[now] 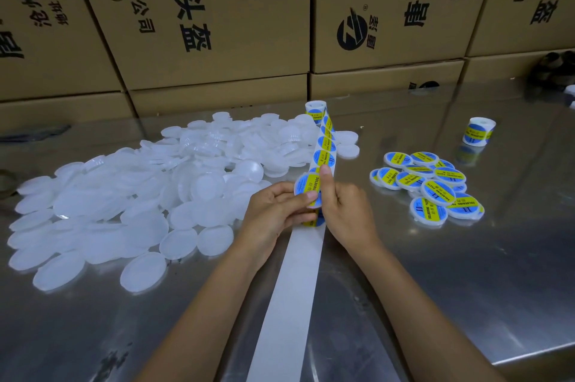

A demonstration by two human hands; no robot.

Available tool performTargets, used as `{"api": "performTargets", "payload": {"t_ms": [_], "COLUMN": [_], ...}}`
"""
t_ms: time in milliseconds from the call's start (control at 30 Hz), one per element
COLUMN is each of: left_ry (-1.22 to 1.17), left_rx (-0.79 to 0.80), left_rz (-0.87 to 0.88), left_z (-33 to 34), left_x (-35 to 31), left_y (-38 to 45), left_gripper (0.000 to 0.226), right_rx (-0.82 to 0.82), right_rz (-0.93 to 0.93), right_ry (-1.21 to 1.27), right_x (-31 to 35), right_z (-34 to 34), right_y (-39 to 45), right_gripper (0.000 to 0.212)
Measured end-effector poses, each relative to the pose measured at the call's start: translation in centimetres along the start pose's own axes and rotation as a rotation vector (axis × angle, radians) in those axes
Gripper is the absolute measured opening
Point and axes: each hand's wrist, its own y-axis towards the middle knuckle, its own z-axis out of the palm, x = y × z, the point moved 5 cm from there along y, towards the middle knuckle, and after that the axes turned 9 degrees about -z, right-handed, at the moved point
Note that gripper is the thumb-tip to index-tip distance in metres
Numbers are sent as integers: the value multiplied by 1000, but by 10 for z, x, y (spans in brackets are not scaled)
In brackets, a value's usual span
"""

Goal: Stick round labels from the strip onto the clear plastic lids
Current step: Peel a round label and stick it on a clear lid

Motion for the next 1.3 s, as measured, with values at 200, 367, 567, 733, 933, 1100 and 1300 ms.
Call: {"api": "performTargets", "payload": {"t_ms": [200, 367, 567, 733, 933, 1100, 1300], "left_ry": [-25, 101, 225, 289, 287, 210, 170], "left_rx": [-77, -100, -71, 5, -31, -78, -112], "left_rz": [3, 47, 123, 137, 145, 183, 188], "left_z": [-2, 2, 5, 10, 8, 8, 6], "left_x": [-2, -3, -4, -2, -5, -8, -7], "left_y": [-3, -3, -2, -2, -4, -5, -6], "left_gripper": [27, 25, 25, 20, 25, 35, 26], "right_rx": [75, 47, -36, -64, -2, 81, 108], "right_rz": [-3, -17, -14, 43, 90, 77, 13], "right_ry": [27, -208, -218, -122, 173, 344, 373], "right_x": [0, 2, 2, -4, -1, 6, 14], "right_z": [5, 1, -1, -4, 0, 8, 13], "right_y": [0, -2, -4, 0, 1, 0, -3], "right_gripper": [64, 76, 68, 69, 65, 60, 45]}}
